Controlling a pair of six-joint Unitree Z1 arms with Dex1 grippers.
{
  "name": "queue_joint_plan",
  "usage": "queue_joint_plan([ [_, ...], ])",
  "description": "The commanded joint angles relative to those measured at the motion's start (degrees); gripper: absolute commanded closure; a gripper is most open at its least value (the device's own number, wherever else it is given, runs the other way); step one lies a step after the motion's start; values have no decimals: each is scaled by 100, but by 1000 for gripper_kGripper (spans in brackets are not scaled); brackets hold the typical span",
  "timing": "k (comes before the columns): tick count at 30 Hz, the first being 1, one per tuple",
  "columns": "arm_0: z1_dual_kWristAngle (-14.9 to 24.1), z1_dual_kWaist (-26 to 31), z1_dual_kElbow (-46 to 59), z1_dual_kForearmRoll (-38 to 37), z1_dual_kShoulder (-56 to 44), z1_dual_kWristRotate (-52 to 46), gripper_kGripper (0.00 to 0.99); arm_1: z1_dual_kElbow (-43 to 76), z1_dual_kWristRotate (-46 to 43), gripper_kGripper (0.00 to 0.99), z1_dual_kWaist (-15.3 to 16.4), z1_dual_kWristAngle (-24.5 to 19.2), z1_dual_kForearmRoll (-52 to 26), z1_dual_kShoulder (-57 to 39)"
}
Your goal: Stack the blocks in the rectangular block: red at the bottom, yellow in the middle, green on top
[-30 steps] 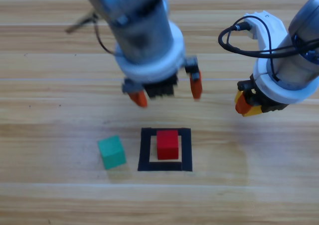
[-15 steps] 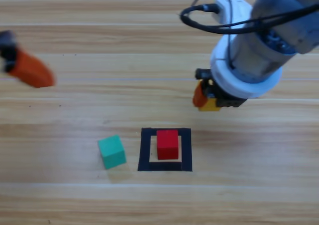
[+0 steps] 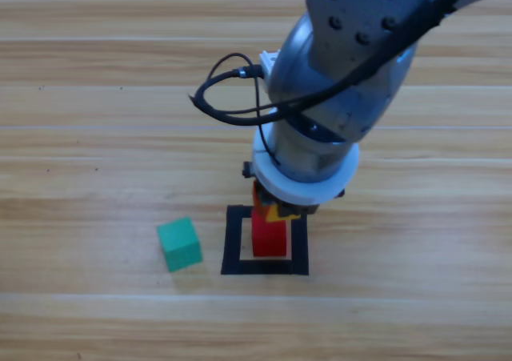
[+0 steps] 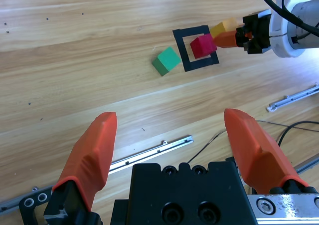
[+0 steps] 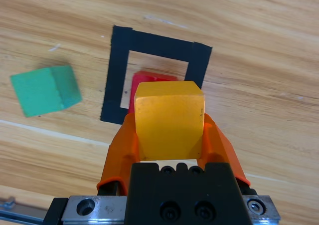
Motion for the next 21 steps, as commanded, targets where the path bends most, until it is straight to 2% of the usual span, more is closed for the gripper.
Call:
queue_joint_plan([
  [1,34,-109,218,-107,-77,32,67,-509,130,892,286,-151,380,692],
  [10,-19,-109,377,-274,-77,15,67,-668,403,892,286,-344,451,841],
  [21,-45,-109,526,-476,-33,6,70,-738,552,890,295,-362,495,841],
])
